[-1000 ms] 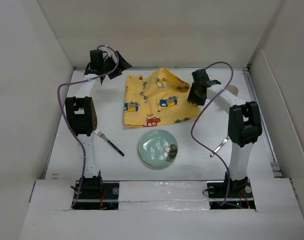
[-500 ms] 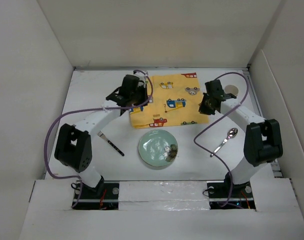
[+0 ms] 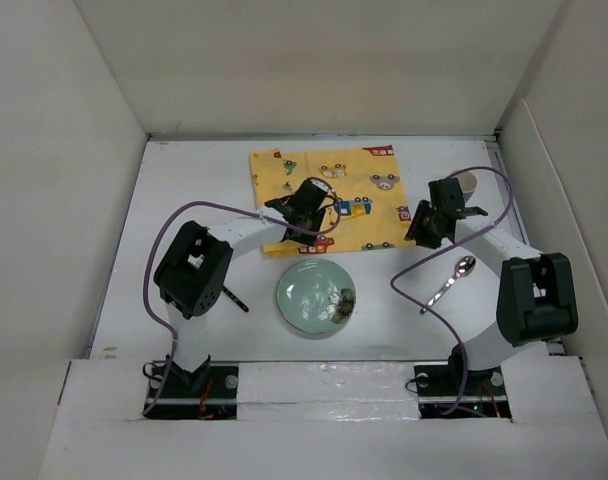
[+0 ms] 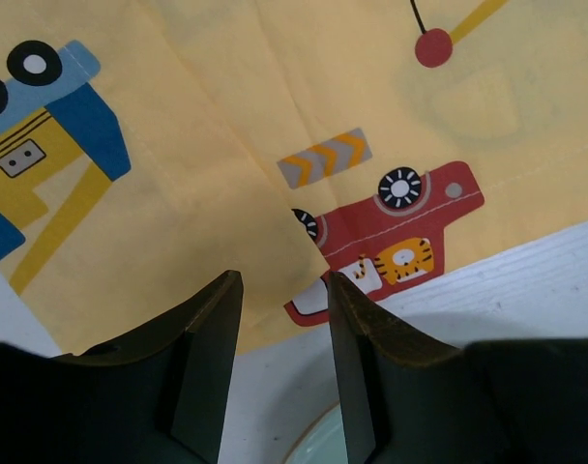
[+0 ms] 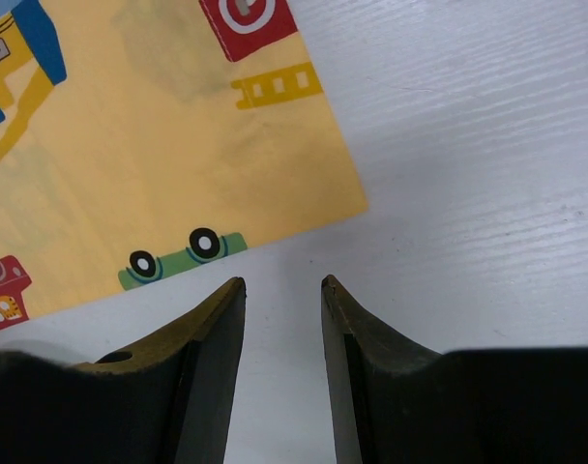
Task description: Set the dinner table for one person
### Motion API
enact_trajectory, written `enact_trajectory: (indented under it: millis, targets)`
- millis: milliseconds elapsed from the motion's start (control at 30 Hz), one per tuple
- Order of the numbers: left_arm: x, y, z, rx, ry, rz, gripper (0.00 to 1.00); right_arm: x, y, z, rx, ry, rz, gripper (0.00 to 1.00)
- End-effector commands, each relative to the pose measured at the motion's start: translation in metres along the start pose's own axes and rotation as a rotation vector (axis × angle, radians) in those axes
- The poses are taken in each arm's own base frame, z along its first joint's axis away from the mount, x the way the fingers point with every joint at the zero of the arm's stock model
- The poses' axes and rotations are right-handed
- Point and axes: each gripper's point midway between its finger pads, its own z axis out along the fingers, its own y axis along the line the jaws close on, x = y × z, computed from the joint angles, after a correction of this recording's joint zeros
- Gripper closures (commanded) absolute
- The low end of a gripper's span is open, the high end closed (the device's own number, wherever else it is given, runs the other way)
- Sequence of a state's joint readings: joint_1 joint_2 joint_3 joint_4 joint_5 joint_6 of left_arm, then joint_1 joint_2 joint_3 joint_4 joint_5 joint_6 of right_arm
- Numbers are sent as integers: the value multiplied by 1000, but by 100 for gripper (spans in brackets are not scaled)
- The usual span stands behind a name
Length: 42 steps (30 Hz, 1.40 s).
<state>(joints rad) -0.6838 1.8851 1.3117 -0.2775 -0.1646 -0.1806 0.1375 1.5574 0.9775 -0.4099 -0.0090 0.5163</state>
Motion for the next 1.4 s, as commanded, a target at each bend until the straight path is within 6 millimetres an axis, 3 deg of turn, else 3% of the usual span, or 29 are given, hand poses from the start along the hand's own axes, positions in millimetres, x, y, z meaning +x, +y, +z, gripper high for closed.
enact_trajectory:
  millis: [0,533,633,667,833,933,1067,1100,1133,1167,1200,1267,1300,1367]
  targets:
    - [-18,2,-6,-34,-40,7,63,-14,13,-11,-75,-68,-14,57]
    - [6,-15,11,35,25,22,68,-15,11,-13,-98,-68,-7,57]
    - [8,-12,15,20,32,26,76,-14,11,-12,-101,-63,-9,57]
    - [8,-11,16,11,30,24,87,-12,10,-11,-99,-59,-7,56]
    - [10,-6,18,-16,34,29,100,-14,13,-13,-110,-66,-5,57]
    - [-1,-6,5,-8,-22,-5,100,-15,17,-14,-128,-64,-8,56]
    - [-34,4,-29,17,-151,-122,100,-14,17,-12,-131,-58,-10,56]
    - [-33,24,-35,8,-175,-204,100,-14,18,-12,-135,-59,-13,56]
    - [-33,24,-36,8,-175,-205,100,-13,18,-12,-139,-57,-14,56]
    - [-46,29,-53,33,-237,-274,100,-14,20,-13,-146,-58,-14,56]
    - [-36,46,-52,10,-229,-325,100,-13,20,-13,-146,-56,-11,56]
    - [-44,60,-71,21,-297,-429,100,-10,23,-14,-157,-49,-23,56]
    - [-32,76,-70,-3,-286,-471,100,-6,26,-15,-165,-45,-32,56]
    - [-32,90,-84,-8,-336,-531,100,-3,30,-16,-173,-40,-42,56]
